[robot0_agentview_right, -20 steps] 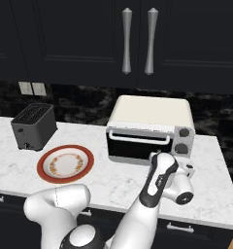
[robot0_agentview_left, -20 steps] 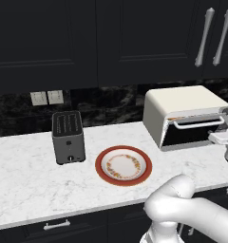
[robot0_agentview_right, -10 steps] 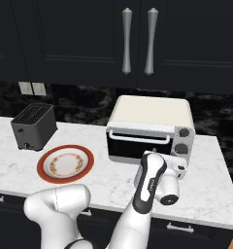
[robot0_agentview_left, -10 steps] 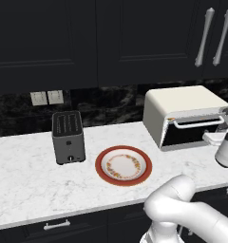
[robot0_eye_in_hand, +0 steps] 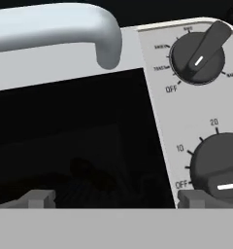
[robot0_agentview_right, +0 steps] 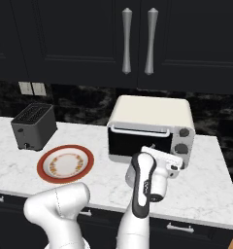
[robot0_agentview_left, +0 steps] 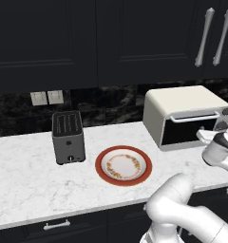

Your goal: Pick up the kebab skewer and baguette bread, and place them inside the toaster oven. Close the toaster oven door and start by setting the timer.

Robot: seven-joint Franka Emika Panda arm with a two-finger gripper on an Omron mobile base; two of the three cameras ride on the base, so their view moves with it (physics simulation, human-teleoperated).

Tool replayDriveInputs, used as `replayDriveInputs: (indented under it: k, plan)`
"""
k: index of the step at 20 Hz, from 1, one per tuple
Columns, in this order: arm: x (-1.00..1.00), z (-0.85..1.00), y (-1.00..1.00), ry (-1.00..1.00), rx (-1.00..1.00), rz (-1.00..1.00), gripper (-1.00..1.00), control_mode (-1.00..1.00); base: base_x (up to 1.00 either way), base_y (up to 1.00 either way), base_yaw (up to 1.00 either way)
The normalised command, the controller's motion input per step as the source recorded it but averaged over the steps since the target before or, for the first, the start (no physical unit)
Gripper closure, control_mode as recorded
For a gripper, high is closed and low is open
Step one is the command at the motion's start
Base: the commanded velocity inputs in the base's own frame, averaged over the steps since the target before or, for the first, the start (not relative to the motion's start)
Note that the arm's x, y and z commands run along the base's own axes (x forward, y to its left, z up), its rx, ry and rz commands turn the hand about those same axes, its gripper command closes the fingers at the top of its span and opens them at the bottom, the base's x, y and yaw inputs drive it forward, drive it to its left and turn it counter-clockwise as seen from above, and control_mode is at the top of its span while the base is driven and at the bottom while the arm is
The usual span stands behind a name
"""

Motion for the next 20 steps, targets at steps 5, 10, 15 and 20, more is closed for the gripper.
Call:
replayDriveInputs:
  k: [5,10,15,20]
  plan:
    - [0.25,0.0,0.0,-0.01,0.0,0.0,-1.0,-1.0,0.0,0.0,0.0]
    - [-0.06,0.0,0.12,-0.01,0.0,0.0,-1.0,-1.0,0.0,0.0,0.0]
    - [-0.51,0.03,-0.34,0.0,0.0,0.04,-1.0,-1.0,0.0,0.0,0.0]
    - [-0.37,0.1,-0.65,0.0,0.0,0.02,-1.0,-1.0,0.0,0.0,0.0]
